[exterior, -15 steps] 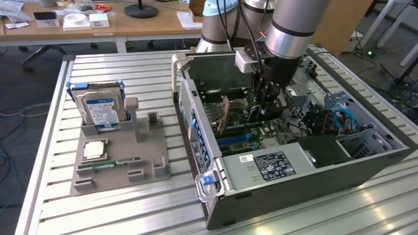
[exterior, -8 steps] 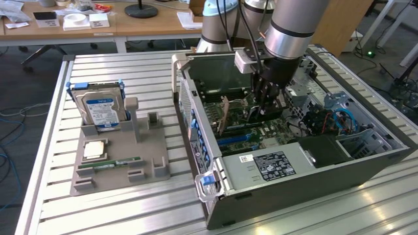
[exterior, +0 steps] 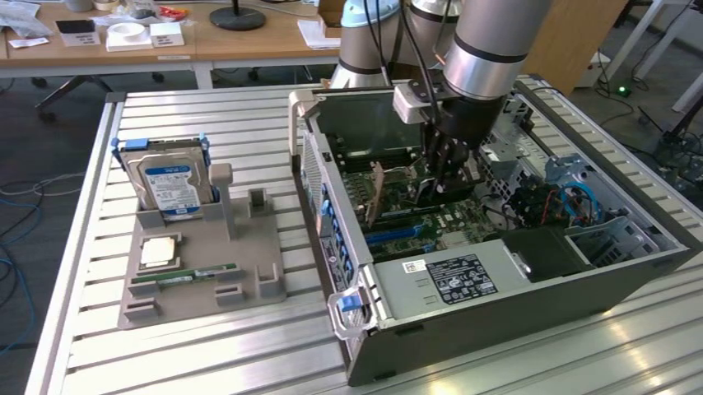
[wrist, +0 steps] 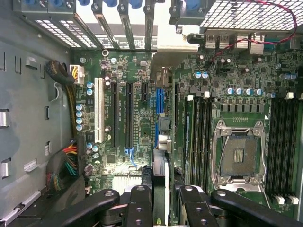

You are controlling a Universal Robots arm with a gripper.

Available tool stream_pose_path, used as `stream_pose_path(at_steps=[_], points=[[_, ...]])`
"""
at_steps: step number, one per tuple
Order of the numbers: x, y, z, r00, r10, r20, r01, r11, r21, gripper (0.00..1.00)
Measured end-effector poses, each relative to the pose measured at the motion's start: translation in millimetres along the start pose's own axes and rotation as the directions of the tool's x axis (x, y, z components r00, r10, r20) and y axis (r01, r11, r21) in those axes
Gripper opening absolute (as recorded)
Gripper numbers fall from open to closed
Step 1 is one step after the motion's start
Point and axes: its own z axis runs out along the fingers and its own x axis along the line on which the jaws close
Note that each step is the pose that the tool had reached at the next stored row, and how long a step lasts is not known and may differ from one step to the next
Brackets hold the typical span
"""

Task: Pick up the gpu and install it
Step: 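Insert the gpu into the slot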

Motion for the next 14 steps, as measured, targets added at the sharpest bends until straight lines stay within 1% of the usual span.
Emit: stream_pose_path(at_steps=[14], points=[[0.0,2.0,-0.1,1.0000,0.000,-0.0001,0.000,1.0000,0.0000,0.27]])
